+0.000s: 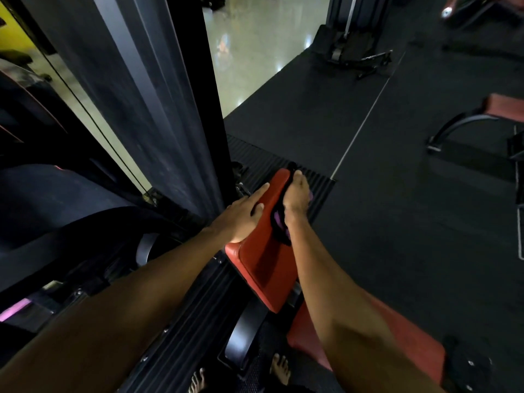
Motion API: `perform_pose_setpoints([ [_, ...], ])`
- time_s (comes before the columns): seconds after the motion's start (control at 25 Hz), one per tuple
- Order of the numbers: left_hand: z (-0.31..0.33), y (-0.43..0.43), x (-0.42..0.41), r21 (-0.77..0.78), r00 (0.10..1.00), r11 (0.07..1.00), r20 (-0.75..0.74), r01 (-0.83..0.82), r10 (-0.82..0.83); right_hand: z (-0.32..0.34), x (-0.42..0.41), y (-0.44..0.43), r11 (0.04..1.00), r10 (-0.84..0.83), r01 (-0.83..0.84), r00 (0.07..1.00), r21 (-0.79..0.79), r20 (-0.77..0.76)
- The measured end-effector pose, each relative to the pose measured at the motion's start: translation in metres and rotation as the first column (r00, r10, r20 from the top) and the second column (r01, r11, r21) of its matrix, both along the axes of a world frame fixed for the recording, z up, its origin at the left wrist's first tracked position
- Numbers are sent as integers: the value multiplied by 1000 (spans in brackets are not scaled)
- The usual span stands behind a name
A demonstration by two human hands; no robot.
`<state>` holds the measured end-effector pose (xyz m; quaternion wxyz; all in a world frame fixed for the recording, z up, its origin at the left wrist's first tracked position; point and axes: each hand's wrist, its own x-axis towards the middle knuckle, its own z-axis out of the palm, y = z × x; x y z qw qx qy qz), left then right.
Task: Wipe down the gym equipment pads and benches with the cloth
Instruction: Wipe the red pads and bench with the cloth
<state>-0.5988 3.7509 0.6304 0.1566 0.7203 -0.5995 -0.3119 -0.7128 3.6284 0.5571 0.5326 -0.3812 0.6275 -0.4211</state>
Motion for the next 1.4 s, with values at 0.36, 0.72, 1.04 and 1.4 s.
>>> perform_pose_setpoints([
  [0.36,-2,-4,6,98,992,994,-109,-50,61,-25,-4,54,956,67,-100,990,-277,-126],
  [0.72,0,-4,9,59,968,998,-252,8,7,10,14,95,985,48,-60,996,-164,-77],
  [1.04,-1,-3,11,35,963,999,-267,33,-23,-22,6,114,992,-66,64,998,-113,-13],
  [1.4,-11,8,17,-6,978,997,-196,72,-72,-7,41,187,938,-134,90,985,-336,-109],
])
